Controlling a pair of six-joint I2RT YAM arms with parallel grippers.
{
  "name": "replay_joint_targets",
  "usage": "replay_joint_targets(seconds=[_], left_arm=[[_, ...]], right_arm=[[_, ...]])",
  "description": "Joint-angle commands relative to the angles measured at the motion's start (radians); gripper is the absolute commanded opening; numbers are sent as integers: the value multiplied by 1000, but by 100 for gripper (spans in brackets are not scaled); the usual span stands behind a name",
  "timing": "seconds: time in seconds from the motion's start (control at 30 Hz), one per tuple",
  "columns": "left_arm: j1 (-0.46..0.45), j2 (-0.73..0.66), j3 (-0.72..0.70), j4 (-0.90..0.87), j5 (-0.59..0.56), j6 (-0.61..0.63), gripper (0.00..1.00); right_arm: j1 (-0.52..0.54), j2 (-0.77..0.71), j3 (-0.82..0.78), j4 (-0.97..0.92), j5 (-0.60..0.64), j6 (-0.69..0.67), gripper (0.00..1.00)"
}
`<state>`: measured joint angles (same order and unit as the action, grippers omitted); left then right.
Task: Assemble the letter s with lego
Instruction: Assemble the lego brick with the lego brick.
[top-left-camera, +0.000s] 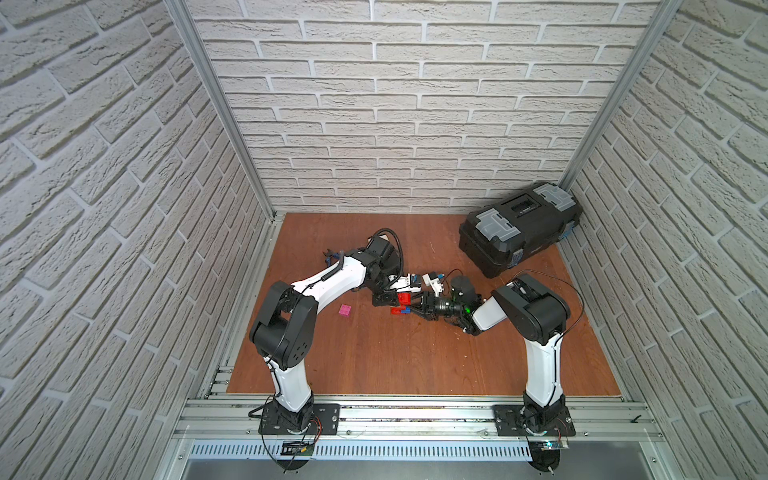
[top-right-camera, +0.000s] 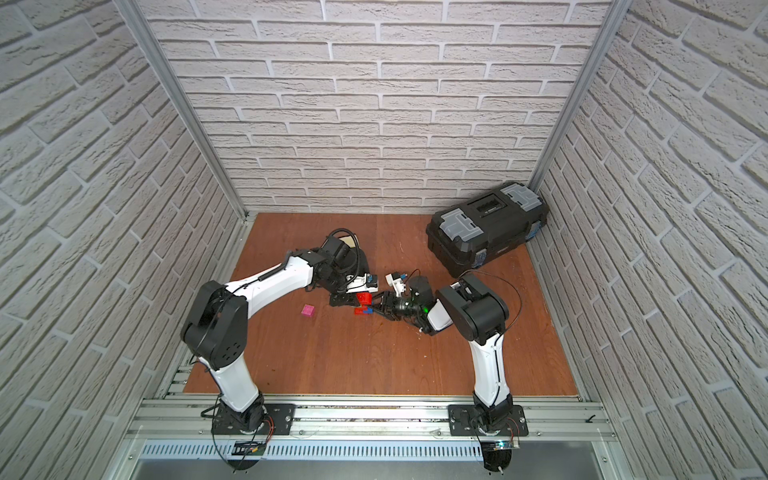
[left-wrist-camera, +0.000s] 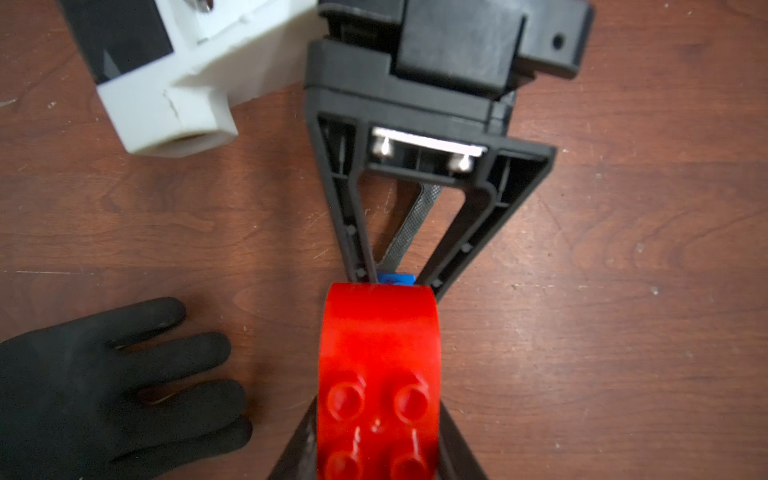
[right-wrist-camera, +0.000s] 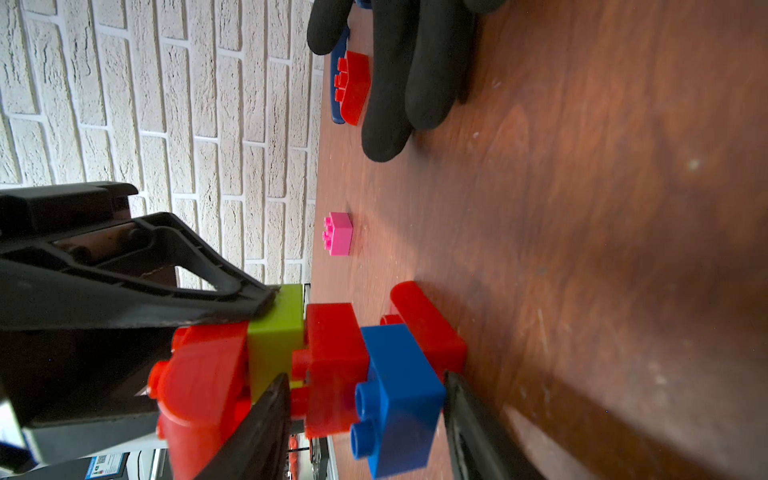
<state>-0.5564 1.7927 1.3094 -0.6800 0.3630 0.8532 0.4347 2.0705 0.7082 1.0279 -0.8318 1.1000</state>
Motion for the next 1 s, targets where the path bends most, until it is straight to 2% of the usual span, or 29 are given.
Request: replay_joint_targets(seconds=[0.0, 0.2, 0.97], left_arm=[[4, 59, -16, -23, -40, 10, 35], [5, 65, -1, -29, -42, 7, 35], [9, 43, 21, -22, 9, -25, 45]], right_arm=[[-14, 45, -32, -104, 49, 3, 59], [-17, 48, -44, -91, 46, 4, 60], [-27, 57, -43, -61, 26, 15, 65]])
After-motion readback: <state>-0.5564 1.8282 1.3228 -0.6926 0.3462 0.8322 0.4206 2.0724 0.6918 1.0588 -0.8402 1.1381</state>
